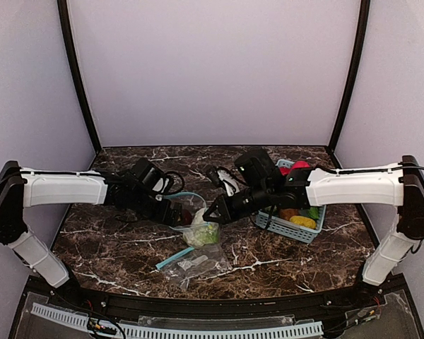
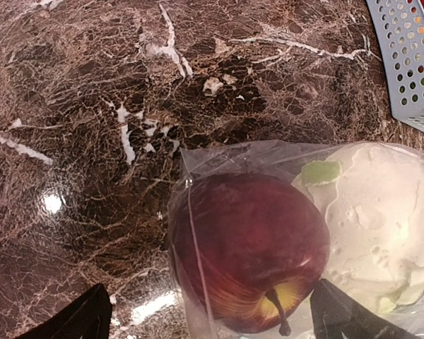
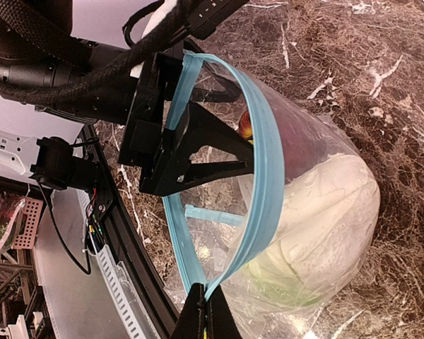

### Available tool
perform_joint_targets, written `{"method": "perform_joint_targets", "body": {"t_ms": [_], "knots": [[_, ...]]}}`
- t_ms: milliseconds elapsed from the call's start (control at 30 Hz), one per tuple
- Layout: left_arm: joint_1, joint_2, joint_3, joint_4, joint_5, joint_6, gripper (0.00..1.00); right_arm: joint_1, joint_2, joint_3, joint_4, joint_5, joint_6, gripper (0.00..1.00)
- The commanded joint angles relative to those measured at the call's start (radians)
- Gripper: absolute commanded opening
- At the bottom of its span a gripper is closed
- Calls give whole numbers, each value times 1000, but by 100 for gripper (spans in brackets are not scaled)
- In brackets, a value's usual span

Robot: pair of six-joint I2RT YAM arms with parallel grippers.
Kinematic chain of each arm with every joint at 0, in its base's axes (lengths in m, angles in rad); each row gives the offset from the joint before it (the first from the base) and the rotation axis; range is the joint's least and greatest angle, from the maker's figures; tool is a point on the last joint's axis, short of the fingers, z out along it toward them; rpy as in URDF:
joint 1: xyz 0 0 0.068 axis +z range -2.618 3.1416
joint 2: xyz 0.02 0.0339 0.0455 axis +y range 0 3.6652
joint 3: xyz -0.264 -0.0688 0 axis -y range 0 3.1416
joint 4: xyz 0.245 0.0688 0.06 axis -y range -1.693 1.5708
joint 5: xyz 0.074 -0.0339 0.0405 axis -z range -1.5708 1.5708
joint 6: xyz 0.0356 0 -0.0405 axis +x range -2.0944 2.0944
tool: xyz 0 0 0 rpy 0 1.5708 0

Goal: Place the food in the zip-top bag and seal the zipper
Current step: Pass from the right arm to the left

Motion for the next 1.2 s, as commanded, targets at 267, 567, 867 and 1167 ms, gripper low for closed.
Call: {"method": "perform_joint_targets", "body": {"t_ms": [267, 567, 867, 1167], "knots": [[0, -114, 103, -69, -38, 39, 99, -7, -61, -13, -19, 66, -6, 0], [3, -143, 158, -184, -31, 74, 99, -8, -67, -7, -29, 77, -12, 0], [4, -159, 107, -156, 57, 56, 76, -8, -62, -8, -33, 83, -11, 0], [4, -121, 94, -115, 81, 71, 32, -8, -60, -9, -41, 96, -11, 0]]}}
